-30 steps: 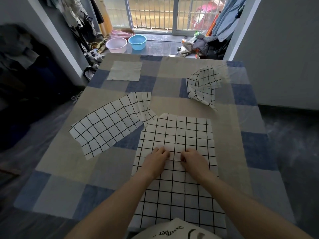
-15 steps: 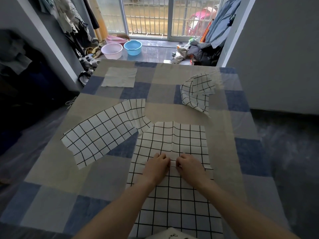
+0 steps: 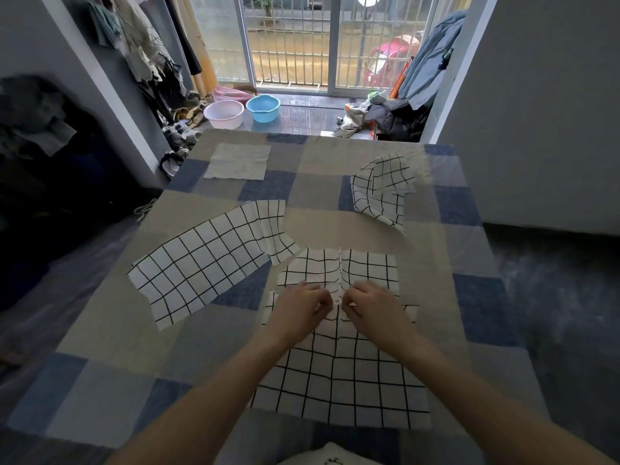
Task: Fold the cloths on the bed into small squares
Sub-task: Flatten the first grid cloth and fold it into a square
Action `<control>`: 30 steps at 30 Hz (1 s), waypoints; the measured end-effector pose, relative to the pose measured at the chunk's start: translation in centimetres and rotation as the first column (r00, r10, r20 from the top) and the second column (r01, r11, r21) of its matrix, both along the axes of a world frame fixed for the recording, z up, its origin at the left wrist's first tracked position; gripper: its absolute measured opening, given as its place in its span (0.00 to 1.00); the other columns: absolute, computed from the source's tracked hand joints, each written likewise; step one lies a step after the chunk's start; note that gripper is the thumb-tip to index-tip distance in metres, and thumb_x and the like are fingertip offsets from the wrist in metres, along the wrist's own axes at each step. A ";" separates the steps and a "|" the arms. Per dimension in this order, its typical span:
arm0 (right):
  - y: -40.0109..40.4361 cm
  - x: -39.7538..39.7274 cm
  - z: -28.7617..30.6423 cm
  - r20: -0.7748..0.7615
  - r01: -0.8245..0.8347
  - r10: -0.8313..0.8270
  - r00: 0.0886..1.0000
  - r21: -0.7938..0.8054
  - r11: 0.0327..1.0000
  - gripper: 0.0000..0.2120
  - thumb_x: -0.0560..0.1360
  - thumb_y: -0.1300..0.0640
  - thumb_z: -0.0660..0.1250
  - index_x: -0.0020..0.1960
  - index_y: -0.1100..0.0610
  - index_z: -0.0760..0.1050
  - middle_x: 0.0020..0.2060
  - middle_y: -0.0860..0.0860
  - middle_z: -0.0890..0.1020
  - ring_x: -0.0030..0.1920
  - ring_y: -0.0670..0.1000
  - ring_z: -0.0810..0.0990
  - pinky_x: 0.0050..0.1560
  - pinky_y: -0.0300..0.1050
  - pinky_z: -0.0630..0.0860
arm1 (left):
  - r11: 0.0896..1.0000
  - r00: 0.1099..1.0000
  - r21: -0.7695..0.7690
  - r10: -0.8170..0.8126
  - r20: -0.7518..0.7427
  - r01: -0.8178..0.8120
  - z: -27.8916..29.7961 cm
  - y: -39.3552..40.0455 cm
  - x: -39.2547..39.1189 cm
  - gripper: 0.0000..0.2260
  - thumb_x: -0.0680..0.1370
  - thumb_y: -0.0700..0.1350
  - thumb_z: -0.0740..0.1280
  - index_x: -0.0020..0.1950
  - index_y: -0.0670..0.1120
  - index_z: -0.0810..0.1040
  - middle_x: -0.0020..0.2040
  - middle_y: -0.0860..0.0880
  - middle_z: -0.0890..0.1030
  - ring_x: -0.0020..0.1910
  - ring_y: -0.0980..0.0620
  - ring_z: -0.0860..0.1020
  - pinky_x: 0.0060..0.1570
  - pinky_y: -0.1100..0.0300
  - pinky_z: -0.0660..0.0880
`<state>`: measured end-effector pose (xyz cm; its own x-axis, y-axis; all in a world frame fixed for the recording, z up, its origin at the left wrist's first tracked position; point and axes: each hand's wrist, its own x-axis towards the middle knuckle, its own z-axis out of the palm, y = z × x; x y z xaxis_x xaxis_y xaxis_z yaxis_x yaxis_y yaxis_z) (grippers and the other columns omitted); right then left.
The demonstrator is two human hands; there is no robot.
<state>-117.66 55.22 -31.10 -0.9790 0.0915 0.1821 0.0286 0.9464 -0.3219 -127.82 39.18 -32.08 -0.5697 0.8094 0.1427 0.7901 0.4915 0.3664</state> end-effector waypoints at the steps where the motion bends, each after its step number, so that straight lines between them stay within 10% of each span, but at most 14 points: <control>1: 0.2 0.0 0.4 -0.018 -0.002 0.002 1.000 0.001 1.000 0.03 0.73 0.53 0.69 0.42 0.51 0.77 0.40 0.45 0.79 0.44 0.49 0.77 0.45 0.47 0.76 | 1.000 1.000 0.013 -0.009 -0.015 0.010 0.5 0.1 -0.1 0.05 0.78 0.52 0.65 0.48 0.53 0.79 0.45 0.57 0.81 0.47 0.55 0.75 0.51 0.57 0.72; 11: 0.2 0.2 4.3 -0.035 -0.013 0.014 0.999 0.020 1.000 0.03 0.74 0.52 0.69 0.45 0.50 0.79 0.42 0.45 0.81 0.42 0.50 0.80 0.42 0.46 0.73 | 0.994 0.990 -0.027 -0.110 -0.085 0.108 4.9 0.5 -0.4 0.06 0.78 0.51 0.64 0.51 0.53 0.80 0.47 0.55 0.82 0.47 0.52 0.78 0.43 0.56 0.73; 18: 2.4 1.5 5.6 0.263 0.052 -0.050 0.964 -0.001 0.999 0.07 0.76 0.50 0.64 0.44 0.50 0.78 0.41 0.47 0.80 0.42 0.50 0.79 0.41 0.48 0.77 | 0.987 0.980 -0.109 -0.135 -0.147 0.120 7.5 -0.4 -0.6 0.07 0.80 0.52 0.62 0.53 0.54 0.80 0.48 0.57 0.82 0.46 0.53 0.79 0.43 0.56 0.77; 30: 7.4 5.5 3.3 0.290 0.291 -0.210 0.934 -0.274 0.917 0.10 0.75 0.54 0.70 0.36 0.45 0.75 0.33 0.47 0.80 0.38 0.48 0.79 0.43 0.48 0.76 | 0.838 0.990 -0.537 -0.021 0.139 0.093 6.5 -5.9 -3.9 0.03 0.77 0.52 0.68 0.47 0.54 0.80 0.43 0.56 0.78 0.44 0.55 0.77 0.50 0.54 0.78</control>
<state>-112.20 62.57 -27.77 -0.9254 0.3515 -0.1415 0.3691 0.7521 -0.5460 -131.76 33.24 -25.60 -0.5040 0.7680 -0.3952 0.7893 0.5953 0.1502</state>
